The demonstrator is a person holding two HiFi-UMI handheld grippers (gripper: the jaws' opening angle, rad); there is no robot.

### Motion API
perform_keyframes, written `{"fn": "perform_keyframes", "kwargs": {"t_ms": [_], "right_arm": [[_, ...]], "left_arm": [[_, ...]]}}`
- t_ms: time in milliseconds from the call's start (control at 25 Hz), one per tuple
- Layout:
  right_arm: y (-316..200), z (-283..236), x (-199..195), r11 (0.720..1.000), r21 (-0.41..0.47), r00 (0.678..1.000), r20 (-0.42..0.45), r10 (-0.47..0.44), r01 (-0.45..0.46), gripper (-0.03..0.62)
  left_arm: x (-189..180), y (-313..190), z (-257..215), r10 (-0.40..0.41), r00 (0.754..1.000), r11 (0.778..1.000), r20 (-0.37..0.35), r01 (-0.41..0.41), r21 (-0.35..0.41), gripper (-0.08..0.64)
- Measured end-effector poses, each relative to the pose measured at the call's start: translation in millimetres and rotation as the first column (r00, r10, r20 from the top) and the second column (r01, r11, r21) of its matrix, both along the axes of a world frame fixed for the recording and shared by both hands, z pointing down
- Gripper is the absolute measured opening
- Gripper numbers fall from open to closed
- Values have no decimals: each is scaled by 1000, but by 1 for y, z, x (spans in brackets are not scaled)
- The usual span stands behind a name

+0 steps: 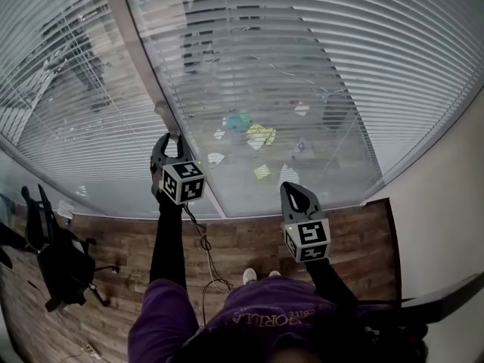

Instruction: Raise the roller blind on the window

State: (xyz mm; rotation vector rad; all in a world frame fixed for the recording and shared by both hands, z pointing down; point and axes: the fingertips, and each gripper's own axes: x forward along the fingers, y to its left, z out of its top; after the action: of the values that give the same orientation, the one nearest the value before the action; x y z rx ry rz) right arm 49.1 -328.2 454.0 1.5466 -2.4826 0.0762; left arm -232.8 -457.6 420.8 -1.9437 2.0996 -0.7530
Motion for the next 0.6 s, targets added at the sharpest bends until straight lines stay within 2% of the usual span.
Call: {"fn": "perform_keyframes", "kwargs": {"t_ms": [400, 600], "right_arm": [[-2, -5, -6, 1000, 8, 1000, -4, -18, 18, -2], [-3, -6, -7, 1000, 9, 1000, -6, -24, 24, -2]], "left_arm": [[-2, 0, 0, 2, 994, 1000, -113, -3, -15, 115], [-4, 2, -1, -12, 978, 1000, -210, 7, -23, 115]]}}
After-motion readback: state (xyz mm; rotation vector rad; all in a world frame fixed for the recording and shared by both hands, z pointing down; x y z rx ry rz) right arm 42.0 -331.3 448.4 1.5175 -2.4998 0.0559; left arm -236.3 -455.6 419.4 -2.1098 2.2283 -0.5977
